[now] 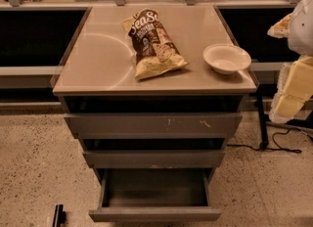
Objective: Close bottom drawer
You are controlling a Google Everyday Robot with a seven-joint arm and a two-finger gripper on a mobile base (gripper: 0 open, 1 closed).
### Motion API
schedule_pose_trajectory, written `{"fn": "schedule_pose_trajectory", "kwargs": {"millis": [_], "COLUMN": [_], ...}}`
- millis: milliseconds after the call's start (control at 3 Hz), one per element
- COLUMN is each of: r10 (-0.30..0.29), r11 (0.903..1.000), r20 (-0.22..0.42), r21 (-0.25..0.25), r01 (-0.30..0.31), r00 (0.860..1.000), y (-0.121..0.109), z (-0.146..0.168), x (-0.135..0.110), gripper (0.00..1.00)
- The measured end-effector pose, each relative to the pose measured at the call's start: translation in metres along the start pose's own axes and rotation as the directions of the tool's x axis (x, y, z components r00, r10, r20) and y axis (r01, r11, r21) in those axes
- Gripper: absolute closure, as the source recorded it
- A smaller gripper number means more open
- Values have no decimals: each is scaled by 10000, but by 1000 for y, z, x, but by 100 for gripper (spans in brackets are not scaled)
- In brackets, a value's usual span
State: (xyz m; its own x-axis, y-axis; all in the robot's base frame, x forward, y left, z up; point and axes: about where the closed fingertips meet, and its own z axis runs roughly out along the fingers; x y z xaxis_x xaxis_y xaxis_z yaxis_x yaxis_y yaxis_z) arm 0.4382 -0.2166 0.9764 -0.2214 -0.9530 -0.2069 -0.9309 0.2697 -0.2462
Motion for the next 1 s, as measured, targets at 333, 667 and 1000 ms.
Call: {"fn": "schedule_pose_trajectory", "kwargs": {"millis": [333, 667, 1000], "r10": [1, 316, 1219], "r11": [10000, 9993, 9924], "r20": [1, 369, 1241], "r21": [1, 182, 21], "r01": [-1, -323, -1231], "r00": [10000, 9988, 9847], "y": [0, 6, 28], "z": [0, 8, 46], "x": [0, 8, 31], "gripper": [0, 0, 0]}}
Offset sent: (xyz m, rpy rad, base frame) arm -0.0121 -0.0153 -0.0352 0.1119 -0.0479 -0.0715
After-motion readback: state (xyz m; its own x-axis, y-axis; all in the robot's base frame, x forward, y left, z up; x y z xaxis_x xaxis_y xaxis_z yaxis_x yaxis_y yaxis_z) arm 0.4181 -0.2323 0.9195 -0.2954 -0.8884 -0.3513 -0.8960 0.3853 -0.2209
